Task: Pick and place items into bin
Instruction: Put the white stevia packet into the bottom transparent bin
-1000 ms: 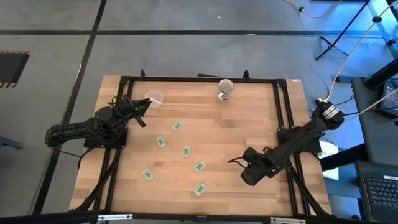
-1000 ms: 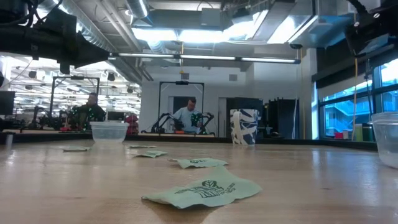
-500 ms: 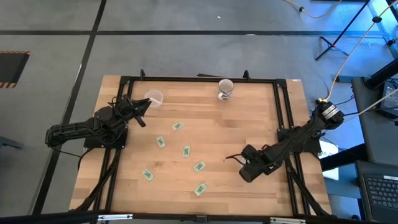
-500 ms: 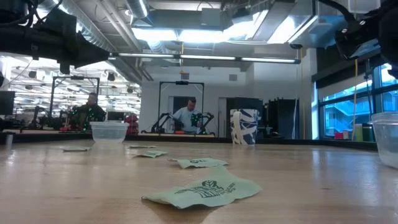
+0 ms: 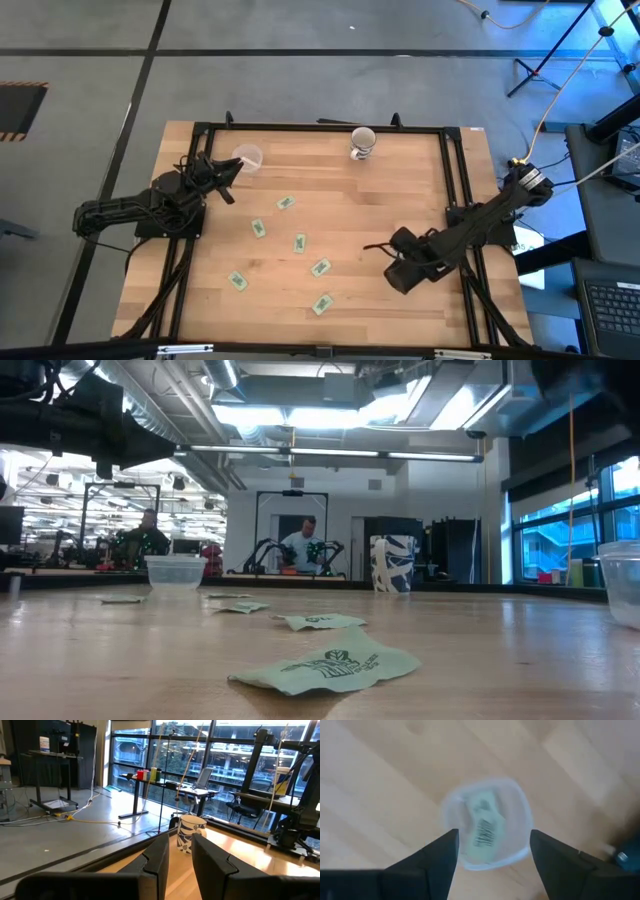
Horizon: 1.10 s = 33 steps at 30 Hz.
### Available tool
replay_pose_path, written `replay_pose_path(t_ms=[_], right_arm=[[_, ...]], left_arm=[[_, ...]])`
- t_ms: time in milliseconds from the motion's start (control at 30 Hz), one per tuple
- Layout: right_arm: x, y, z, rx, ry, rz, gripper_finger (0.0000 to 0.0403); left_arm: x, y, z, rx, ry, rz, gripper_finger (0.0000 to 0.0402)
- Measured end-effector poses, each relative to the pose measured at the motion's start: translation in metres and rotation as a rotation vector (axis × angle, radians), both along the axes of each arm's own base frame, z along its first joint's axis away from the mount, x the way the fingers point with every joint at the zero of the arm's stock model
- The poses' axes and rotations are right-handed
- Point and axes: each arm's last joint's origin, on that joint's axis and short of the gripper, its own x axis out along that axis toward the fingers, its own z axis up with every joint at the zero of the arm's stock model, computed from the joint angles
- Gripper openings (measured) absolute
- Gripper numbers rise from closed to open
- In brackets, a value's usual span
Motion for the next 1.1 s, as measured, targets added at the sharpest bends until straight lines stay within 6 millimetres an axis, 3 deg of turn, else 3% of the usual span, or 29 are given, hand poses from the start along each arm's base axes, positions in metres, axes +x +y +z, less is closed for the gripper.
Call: replay_pose_path(t_ms=[100,200,367,533,900,1100], right_arm=[[0.009,0.003,0.025,-0.024,-0.119,0.009,0.0248],[0.021,0.009,0.041,-0.057,-0.275,0.125,0.0248],[0.050,0.026,0.042,-0.127,-0.556,0.437,0.0248],[0.078,0.040,0.020,-0.180,-0.702,0.598,0.0248],[0.123,0.046,-0.070,-0.112,-0.554,0.573,0.0248],[0.136,0.047,-0.100,0.002,-0.529,0.574,0.0248]], left_arm=[[0.000,0.000,0.000,0.000,0.000,0.000,0.0077],[0.000,0.000,0.000,0.000,0.000,0.000,0.0077],[0.000,0.000,0.000,0.000,0.000,0.000,0.0077],[0.000,0.000,0.000,0.000,-0.001,0.000,0.0077],[0.000,0.000,0.000,0.000,-0.001,0.000,0.0077],[0.000,0.000,0.000,0.000,0.000,0.000,0.0077]])
